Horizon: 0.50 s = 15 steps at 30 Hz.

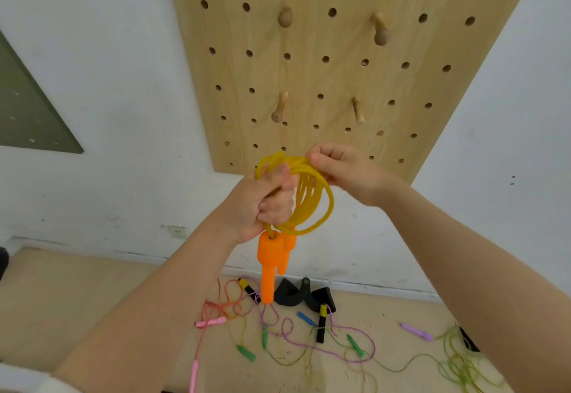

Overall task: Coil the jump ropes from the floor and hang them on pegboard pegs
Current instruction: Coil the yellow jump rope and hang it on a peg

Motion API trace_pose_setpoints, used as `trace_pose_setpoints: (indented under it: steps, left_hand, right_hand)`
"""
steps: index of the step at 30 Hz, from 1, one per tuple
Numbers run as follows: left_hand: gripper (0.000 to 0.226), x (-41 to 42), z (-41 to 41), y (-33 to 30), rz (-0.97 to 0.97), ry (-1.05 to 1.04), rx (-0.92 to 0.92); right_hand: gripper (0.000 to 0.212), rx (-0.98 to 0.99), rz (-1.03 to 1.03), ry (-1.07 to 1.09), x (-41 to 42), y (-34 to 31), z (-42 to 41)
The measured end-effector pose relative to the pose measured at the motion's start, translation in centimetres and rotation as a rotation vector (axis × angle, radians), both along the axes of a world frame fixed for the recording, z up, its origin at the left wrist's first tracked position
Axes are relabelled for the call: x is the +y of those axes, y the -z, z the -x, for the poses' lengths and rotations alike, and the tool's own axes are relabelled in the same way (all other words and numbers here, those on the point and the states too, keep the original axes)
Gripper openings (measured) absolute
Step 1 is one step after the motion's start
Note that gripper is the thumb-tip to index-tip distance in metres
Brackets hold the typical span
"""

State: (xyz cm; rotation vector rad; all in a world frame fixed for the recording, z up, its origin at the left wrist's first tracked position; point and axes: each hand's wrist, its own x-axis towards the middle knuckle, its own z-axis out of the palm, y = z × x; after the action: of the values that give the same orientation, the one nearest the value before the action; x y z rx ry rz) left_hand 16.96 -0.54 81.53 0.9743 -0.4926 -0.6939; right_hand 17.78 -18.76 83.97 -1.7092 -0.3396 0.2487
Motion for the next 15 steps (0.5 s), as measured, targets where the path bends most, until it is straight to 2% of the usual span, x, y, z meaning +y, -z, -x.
trace_pose_setpoints:
  steps: [4, 7, 9, 11, 15]
  left_hand:
    - [0.035, -0.9, -0.6, -0.2, 0.217, -0.141, 0.056]
    - [0.036, -1.5, -1.0, -0.6, 0.324, -0.323, 0.099]
    - [0.046, -2.2, -1.1, -0.6, 0.325, -0.406, 0.148]
    - [0.048, -3.2, -0.9, -0.4, 0.28, -0.434, 0.127]
    - [0.041, -5.6, -0.5, 0.5, 0.125, -0.383, -0.059]
  right_hand:
    - [0.037, 0.205, 0.108, 0.065, 0.3, 2.5, 0.4]
    - [0.057, 0.424, 0.011, -0.059, 0.0, 4.5, 1.2]
    - [0.078, 0.526, -0.136, -0.118, -0.7, 4.9, 1.5]
    - [0.092, 0.566, -0.198, -0.182, -1.5, 4.5, 1.6]
    - [0.095, 0.487, -0.196, -0.175, -3.6, 3.6, 1.1]
